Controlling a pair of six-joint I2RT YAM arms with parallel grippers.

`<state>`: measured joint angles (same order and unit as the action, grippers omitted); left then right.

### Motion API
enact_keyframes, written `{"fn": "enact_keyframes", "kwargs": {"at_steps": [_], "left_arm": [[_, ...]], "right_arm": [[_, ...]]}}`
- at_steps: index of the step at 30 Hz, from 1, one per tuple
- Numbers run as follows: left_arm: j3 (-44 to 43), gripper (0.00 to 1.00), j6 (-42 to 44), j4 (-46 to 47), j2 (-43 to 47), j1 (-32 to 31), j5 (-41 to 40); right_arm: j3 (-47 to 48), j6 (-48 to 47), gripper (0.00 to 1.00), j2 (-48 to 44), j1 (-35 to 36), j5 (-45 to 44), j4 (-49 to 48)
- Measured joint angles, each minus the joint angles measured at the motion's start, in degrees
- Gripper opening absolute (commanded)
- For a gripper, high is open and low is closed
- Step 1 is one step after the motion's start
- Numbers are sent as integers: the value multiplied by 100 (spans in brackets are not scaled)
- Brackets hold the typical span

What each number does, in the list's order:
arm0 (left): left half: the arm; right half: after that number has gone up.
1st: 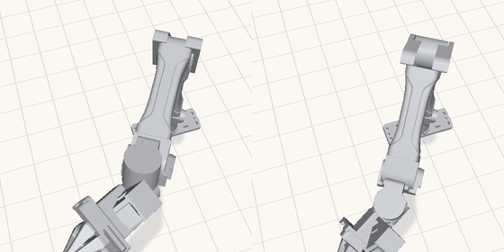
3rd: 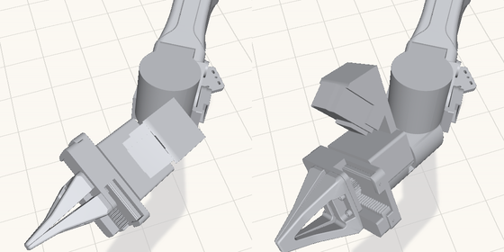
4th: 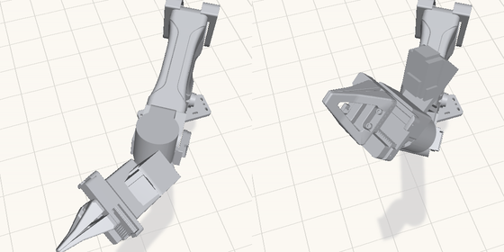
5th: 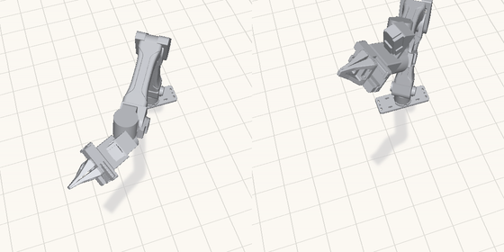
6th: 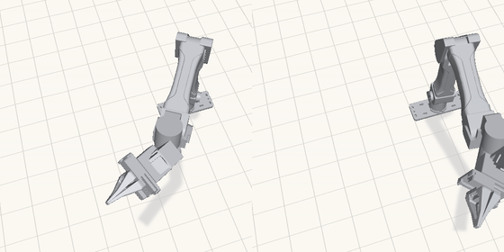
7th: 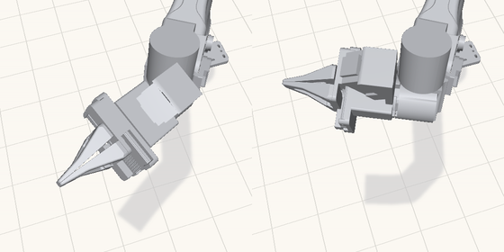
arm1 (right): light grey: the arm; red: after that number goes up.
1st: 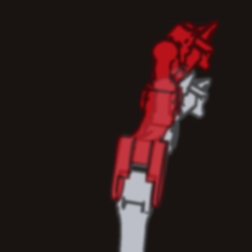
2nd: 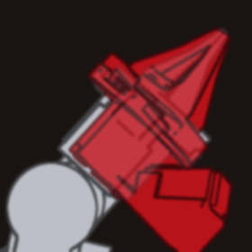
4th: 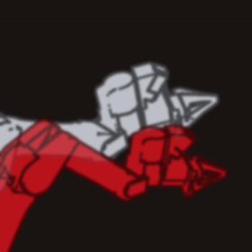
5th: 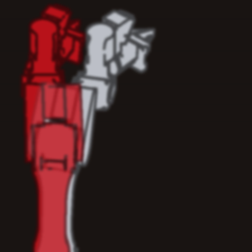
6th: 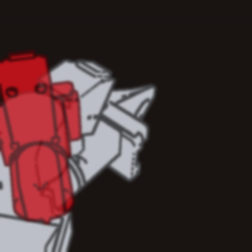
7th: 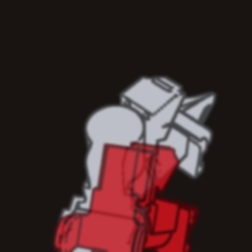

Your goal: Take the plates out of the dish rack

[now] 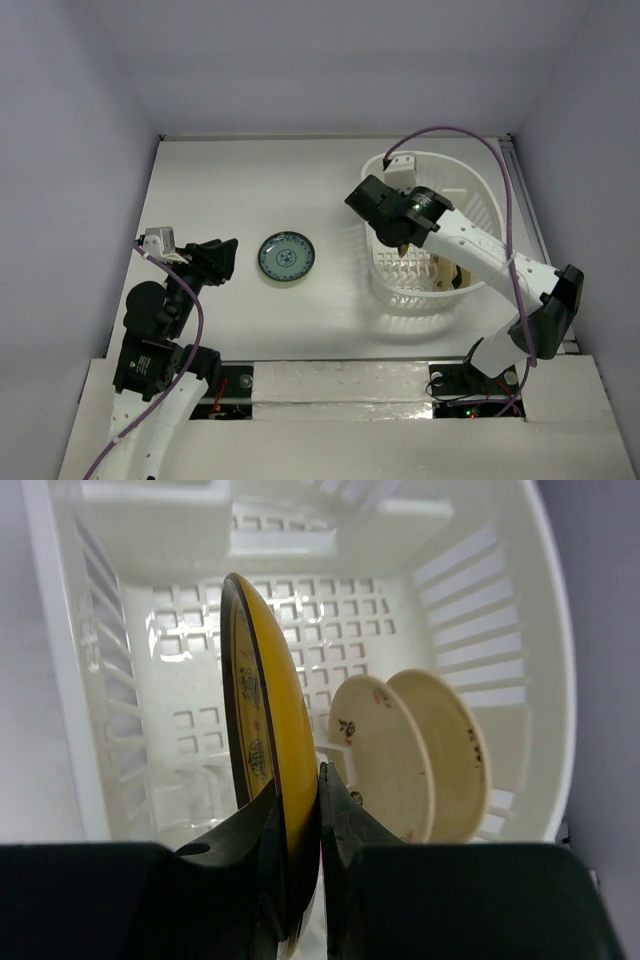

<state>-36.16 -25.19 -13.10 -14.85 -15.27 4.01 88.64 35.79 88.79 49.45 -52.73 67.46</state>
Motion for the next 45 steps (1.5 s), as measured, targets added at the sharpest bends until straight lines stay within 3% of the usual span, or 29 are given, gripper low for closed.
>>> {"fn": "enact_keyframes", "kwargs": {"at_steps": [7,10,15,23,35,40,45], "left_arm": [[0,42,0,0,0,0,4],[0,42,0,0,-2,0,2],[0,42,0,-2,0,0,0],[0,42,0,-2,0,0,-2],[0,42,-2,-2,-2,0,-2],[0,42,-2,-2,-2,55,-2],[0,42,-2,-2,-2,66,-2]], "right_arm": [[1067,-79,0,-463,55,-387,282],[920,-343,0,-892,190,-61,-518],[11,-481,0,-1263,315,1427,-2514],[-503,-107,0,337,376,3156,-4535],[-1104,909,5,1526,385,3821,-5897],[-1360,1207,22,1753,385,3982,-6253],[-1709,1438,53,1860,385,4190,-6557]]}}
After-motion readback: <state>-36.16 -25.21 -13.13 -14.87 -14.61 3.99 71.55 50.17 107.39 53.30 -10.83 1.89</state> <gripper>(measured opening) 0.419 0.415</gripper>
